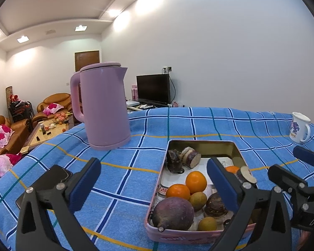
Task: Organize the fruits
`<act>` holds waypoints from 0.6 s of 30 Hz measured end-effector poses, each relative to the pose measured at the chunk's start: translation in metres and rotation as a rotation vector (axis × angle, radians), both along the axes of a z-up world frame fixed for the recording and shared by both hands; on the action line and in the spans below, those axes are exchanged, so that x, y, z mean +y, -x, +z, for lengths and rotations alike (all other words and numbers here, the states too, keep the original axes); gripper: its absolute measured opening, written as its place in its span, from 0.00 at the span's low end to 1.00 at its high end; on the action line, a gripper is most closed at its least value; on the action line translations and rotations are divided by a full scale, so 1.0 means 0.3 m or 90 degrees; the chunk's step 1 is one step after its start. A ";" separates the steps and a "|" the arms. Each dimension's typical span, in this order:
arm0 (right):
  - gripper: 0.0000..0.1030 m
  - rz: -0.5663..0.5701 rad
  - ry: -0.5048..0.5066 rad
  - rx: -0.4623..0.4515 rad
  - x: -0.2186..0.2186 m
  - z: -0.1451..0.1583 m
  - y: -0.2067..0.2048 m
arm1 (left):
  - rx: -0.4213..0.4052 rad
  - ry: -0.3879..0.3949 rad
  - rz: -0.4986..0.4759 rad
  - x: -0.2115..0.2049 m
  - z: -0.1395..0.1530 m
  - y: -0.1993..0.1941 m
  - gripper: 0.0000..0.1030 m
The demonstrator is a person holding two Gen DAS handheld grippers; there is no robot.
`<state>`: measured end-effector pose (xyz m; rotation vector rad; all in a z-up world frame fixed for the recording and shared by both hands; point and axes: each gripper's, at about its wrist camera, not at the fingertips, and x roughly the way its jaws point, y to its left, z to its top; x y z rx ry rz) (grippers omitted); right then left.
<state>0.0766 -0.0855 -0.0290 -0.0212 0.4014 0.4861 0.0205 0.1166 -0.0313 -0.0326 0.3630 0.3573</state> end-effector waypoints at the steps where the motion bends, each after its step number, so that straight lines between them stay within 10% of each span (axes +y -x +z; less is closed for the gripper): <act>1: 0.88 -0.002 -0.004 -0.001 -0.004 0.001 0.001 | 0.000 0.001 0.001 0.001 0.000 0.001 1.00; 18: 0.88 -0.019 -0.021 -0.001 -0.025 0.004 0.006 | 0.015 -0.019 0.020 -0.013 -0.003 -0.011 1.00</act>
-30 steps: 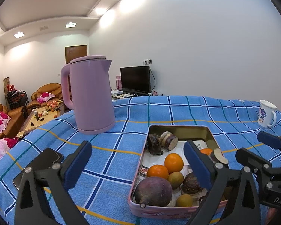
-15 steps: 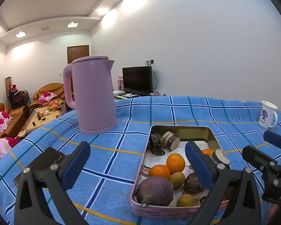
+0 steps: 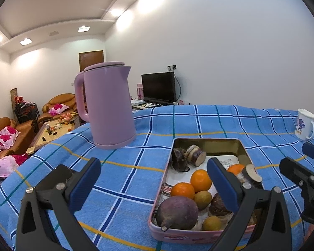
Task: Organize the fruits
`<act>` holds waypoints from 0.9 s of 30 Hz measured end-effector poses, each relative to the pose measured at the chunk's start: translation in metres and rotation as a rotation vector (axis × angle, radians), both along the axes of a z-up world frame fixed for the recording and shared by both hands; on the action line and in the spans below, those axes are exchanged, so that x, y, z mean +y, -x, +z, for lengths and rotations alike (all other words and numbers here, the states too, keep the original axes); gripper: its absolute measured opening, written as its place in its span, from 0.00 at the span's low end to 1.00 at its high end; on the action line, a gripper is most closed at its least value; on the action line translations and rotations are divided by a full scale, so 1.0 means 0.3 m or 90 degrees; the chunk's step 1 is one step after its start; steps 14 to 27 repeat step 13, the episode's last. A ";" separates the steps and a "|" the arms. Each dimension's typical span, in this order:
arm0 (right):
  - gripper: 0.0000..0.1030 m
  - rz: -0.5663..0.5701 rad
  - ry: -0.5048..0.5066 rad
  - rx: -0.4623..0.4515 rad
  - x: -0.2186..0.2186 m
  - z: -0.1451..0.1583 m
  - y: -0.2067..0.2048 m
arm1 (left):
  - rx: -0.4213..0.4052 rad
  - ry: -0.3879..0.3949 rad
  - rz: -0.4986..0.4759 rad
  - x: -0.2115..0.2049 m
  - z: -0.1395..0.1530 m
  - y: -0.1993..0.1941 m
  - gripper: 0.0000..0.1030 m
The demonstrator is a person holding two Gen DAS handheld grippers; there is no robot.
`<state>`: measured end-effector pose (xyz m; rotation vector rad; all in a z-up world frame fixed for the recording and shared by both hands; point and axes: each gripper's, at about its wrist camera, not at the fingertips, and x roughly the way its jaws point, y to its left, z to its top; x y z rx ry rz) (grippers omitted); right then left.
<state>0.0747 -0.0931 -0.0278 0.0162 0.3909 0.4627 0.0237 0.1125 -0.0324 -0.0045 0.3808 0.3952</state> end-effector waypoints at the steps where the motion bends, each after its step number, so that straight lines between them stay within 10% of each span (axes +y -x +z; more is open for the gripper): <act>1: 0.88 0.000 0.001 0.000 0.001 0.000 0.000 | 0.001 -0.001 0.000 -0.001 0.000 0.000 1.00; 27: 0.88 0.002 -0.009 0.011 -0.021 -0.006 -0.012 | -0.005 0.002 -0.010 0.001 0.000 0.008 1.00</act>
